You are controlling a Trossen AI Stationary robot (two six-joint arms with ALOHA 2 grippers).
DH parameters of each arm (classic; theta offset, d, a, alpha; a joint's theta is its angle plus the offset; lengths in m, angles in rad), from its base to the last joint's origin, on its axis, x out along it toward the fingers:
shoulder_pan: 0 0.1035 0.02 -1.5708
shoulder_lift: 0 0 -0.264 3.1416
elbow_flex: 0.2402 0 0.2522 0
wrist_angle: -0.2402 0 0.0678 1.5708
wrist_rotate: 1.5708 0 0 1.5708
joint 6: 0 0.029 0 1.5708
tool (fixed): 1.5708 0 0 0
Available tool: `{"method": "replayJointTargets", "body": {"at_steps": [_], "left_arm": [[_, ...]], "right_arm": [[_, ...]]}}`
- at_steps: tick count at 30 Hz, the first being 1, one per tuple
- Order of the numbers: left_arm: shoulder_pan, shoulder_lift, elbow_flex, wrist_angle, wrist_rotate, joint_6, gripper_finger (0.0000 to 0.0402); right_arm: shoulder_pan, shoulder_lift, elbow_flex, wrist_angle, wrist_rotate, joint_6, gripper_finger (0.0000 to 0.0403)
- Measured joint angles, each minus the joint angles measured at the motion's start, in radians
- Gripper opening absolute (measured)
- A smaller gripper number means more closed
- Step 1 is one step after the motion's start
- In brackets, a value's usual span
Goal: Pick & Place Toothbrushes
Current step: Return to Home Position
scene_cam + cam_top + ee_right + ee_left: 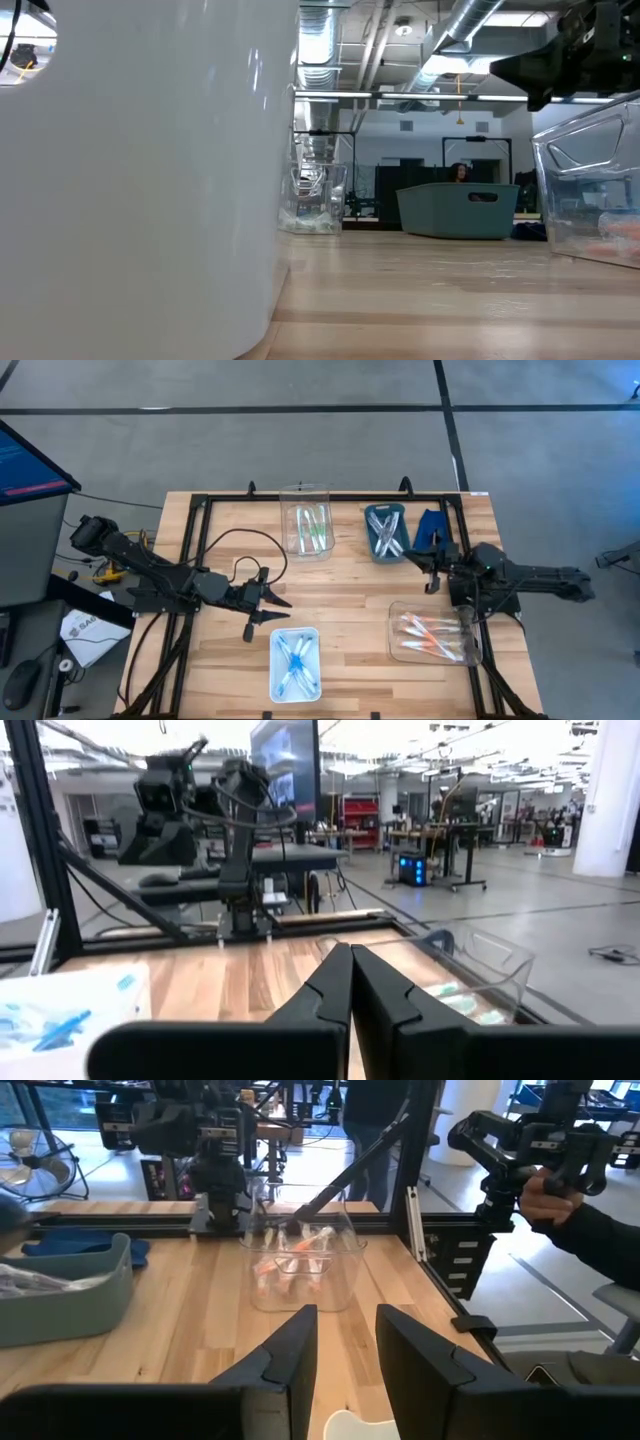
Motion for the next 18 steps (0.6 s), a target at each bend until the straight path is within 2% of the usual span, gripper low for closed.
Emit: {"method": "replayJointTargets", "body": {"at_steps": [7, 9, 18], "left_arm": [[0.0, 0.0, 0.0, 0.002, 0.004, 0.0, 0.01], [0.0, 0.0, 0.0, 0.003, 0.004, 0.0, 0.01], [0.0, 0.0, 0.0, 0.004, 0.003, 0.0, 0.01]], "right_arm": [[0.0, -0.131, 0.0, -0.115, 0.0, -0.003, 0.0], [0.0, -0.132, 0.001, -0.128, 0.001, -0.002, 0.0], [0.0, -0.133, -0.062, -0.03, 0.001, -0.011, 0.0]]}}
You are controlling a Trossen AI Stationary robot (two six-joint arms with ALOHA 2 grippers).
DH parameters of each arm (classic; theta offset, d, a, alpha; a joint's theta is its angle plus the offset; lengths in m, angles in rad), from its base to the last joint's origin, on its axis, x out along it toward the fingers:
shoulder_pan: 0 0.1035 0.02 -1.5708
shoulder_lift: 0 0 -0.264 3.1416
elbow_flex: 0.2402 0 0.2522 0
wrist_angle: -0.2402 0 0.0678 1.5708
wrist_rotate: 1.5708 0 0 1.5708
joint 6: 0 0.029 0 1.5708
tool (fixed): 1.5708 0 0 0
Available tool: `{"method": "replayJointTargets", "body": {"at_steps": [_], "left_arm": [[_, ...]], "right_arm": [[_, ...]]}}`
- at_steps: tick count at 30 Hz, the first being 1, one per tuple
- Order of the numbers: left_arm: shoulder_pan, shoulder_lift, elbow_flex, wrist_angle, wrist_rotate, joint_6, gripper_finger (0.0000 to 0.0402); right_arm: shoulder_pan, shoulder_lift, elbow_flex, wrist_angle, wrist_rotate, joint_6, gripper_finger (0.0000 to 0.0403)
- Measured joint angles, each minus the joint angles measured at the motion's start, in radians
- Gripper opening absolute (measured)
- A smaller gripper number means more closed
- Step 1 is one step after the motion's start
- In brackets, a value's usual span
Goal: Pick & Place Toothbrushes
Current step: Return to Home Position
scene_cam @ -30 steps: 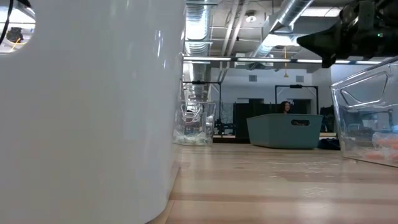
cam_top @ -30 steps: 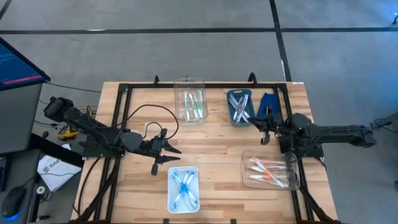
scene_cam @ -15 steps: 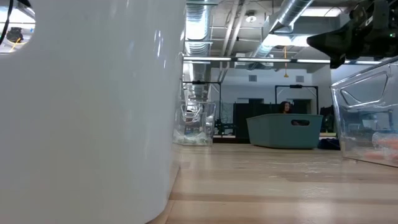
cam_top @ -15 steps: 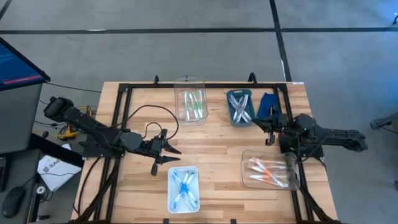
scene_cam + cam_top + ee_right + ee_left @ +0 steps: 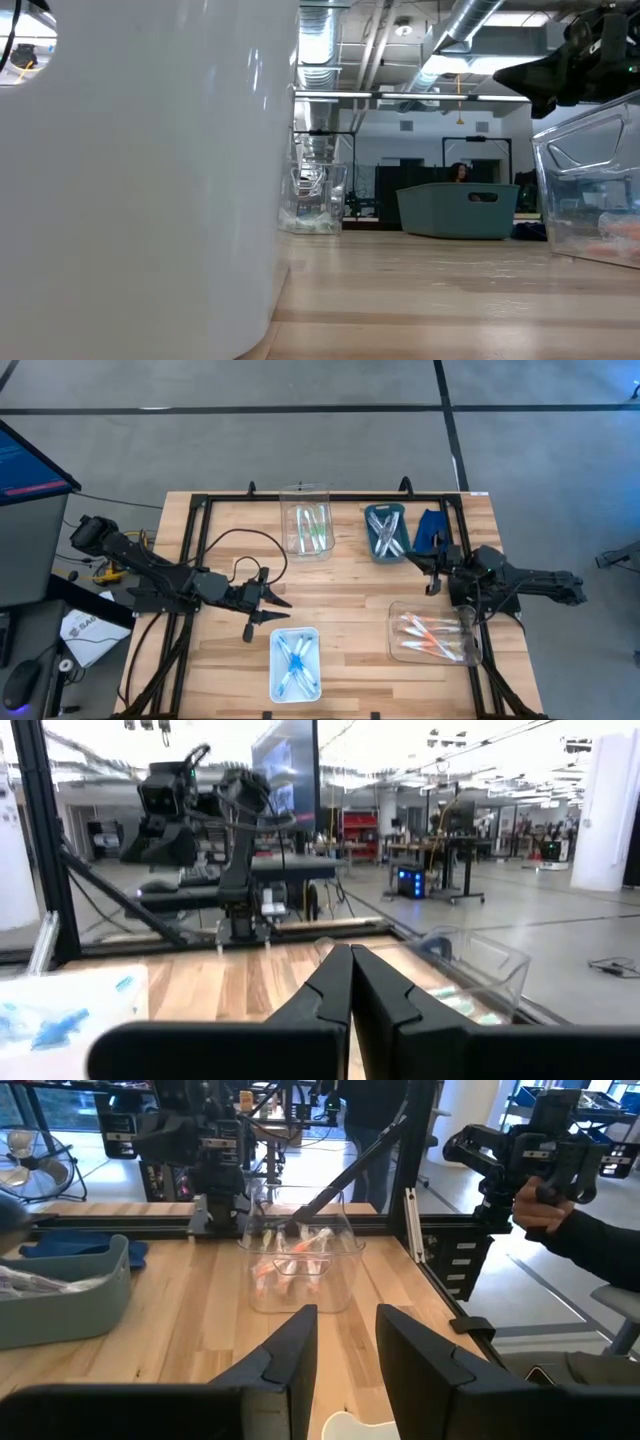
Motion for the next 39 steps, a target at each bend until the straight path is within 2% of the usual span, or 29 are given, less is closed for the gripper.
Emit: {"method": "replayJointTargets", "body": {"at_steps": [3, 8, 17, 28, 31, 35, 39], "left_arm": [[0.0, 0.0, 0.0, 0.0, 0.0, 0.0, 0.01], [0.0, 0.0, 0.0, 0.0, 0.0, 0.0, 0.01], [0.0, 0.0, 0.0, 0.0, -0.001, 0.0, 0.01], [0.0, 0.0, 0.0, 0.0, -0.004, 0.004, 0.0097], [0.0, 0.0, 0.0, -0.001, -0.004, 0.013, 0.0073], [0.0, 0.0, 0.0, -0.002, -0.003, 0.048, 0.0012], [0.02, -0.028, -0.001, -0.039, 0.003, 0.074, 0.0005]], "right_arm": [[0.0, 0.0, -0.002, -0.002, -0.004, -0.002, 0.0], [0.0, 0.0, -0.002, -0.01, -0.076, 0.014, 0.0], [-0.021, 0.0, -0.003, -0.128, -0.073, 0.011, 0.0], [-0.044, 0.01, -0.004, -0.126, -0.077, 0.095, 0.0], [-0.044, 0.01, -0.004, -0.126, -0.077, 0.095, 0.0], [-0.043, 0.01, -0.004, -0.126, -0.077, 0.095, 0.0], [-0.043, 0.011, -0.004, -0.125, -0.077, 0.095, 0.0]]}}
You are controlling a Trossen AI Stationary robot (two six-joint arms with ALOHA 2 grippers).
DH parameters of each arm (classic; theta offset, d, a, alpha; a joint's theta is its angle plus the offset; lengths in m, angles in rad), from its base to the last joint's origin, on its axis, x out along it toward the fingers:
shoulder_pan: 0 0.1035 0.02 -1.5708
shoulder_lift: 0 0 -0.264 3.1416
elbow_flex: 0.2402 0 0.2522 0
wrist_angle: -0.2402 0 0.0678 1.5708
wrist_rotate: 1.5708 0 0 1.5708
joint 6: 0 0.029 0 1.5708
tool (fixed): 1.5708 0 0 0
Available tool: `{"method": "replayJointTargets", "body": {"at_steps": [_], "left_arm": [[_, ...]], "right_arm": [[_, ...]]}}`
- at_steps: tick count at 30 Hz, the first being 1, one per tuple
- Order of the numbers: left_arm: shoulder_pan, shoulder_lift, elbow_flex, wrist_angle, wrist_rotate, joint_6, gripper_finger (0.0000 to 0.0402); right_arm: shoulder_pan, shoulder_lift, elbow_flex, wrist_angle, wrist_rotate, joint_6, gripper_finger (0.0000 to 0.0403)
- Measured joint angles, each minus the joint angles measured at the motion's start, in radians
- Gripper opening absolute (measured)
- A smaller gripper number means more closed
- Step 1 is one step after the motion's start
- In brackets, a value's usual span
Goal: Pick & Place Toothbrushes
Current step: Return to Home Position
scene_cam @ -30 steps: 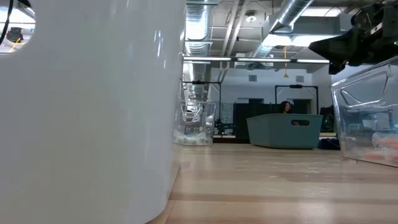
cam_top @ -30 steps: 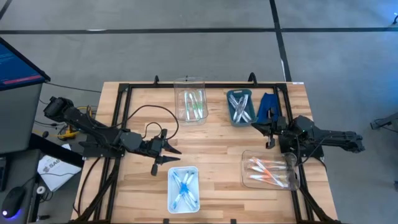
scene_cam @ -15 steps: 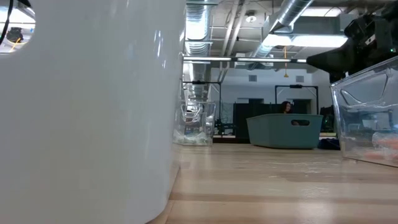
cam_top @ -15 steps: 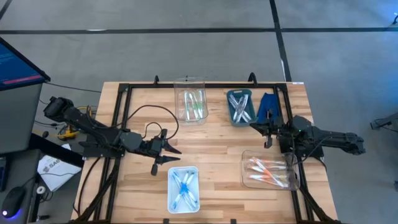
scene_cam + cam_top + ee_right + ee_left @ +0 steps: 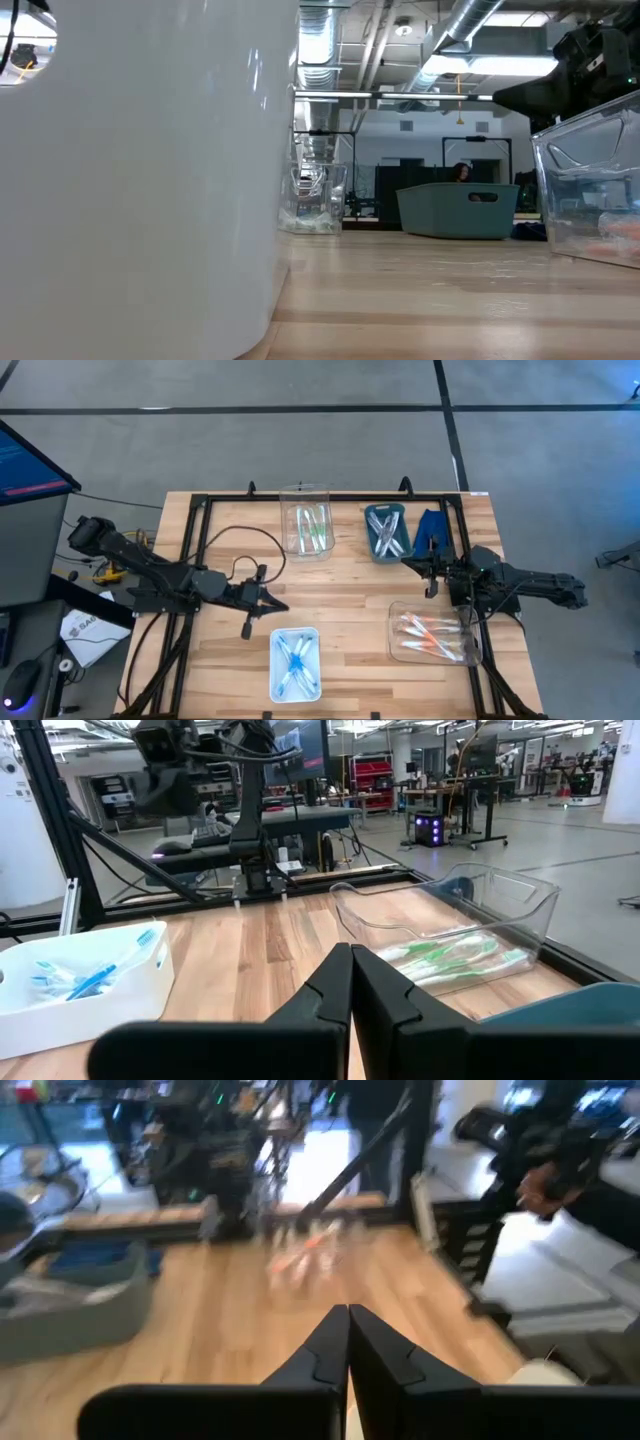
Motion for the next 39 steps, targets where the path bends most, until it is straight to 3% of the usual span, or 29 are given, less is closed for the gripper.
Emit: {"method": "replayJointTargets", "body": {"at_steps": [6, 20, 39], "left_arm": [[0.069, -0.147, -0.035, -0.139, 0.005, -0.021, 0.0001], [0.232, -0.558, -0.292, -0.136, 0.018, -0.063, 0.0], [0.294, -0.675, -0.42, -0.118, 0.042, -0.057, 0.0]], "right_arm": [[0.0, 0.0, 0.0, 0.0, 0.0, 0.0, 0.0], [0.0, 0.0, -0.001, 0.0, 0.0, -0.009, 0.0], [0.0, 0.0, -0.001, 0.0, 0.0, -0.009, 0.0]]}}
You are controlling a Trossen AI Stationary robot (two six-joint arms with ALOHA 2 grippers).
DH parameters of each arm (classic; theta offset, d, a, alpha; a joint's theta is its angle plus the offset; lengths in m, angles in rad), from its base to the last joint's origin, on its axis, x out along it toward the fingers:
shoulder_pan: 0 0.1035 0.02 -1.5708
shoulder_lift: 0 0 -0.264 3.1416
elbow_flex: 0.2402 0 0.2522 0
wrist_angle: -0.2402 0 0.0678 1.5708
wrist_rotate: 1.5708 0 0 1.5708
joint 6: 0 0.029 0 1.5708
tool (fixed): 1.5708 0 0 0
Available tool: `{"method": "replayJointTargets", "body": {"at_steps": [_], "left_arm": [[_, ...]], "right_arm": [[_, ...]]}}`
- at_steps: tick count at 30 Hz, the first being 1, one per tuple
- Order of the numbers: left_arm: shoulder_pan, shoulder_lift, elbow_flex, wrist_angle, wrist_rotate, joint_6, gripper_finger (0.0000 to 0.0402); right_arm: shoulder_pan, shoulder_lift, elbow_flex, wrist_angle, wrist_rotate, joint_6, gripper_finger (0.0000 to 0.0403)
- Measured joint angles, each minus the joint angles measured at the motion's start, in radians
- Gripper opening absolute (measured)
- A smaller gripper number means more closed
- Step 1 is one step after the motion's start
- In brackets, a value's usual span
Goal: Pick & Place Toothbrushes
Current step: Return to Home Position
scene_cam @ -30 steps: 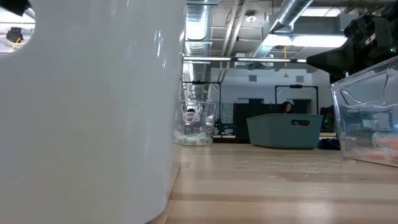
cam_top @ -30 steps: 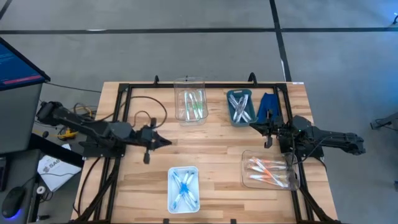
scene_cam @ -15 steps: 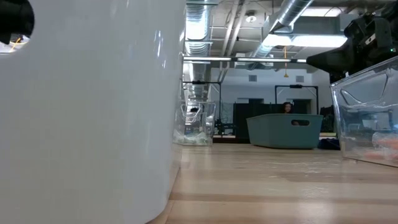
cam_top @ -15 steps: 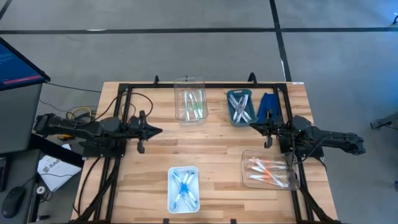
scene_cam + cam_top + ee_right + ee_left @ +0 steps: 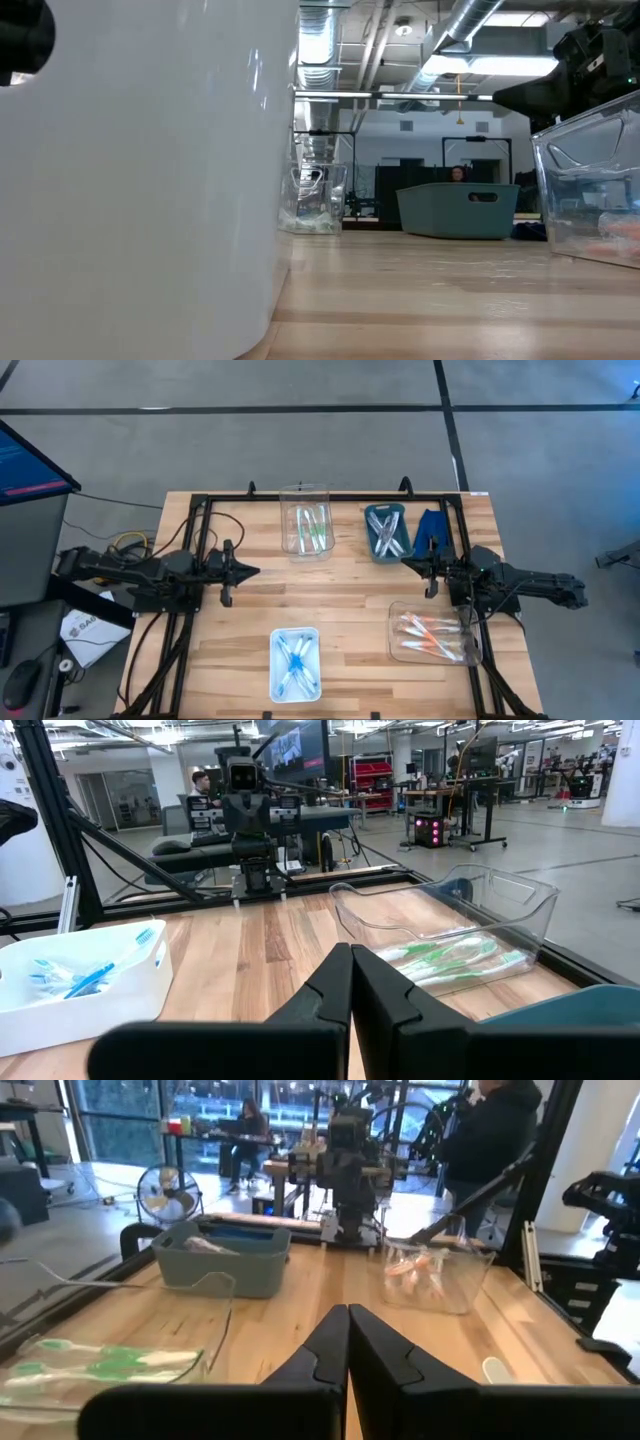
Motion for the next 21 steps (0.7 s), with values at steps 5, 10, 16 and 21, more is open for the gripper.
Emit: {"method": "replayJointTargets", "body": {"at_steps": [5, 10, 16, 21], "left_arm": [[0.0, -0.059, -0.029, 0.013, 0.0, -0.001, 0.0], [0.0, -0.111, -0.045, 0.014, 0.0, -0.001, 0.0], [0.001, -0.14, -0.072, 0.015, -0.008, 0.008, 0.0], [0.005, -0.151, -0.094, 0.015, -0.035, 0.01, 0.0]], "right_arm": [[0.0, 0.0, 0.0, 0.0, 0.0, 0.0, 0.0], [0.0, 0.0, 0.0, 0.0, 0.0, 0.0, 0.0], [0.0, 0.0, 0.0, 0.0, 0.0, 0.0, 0.0], [0.0, 0.0, 0.0, 0.0, 0.0, 0.0, 0.0]]}}
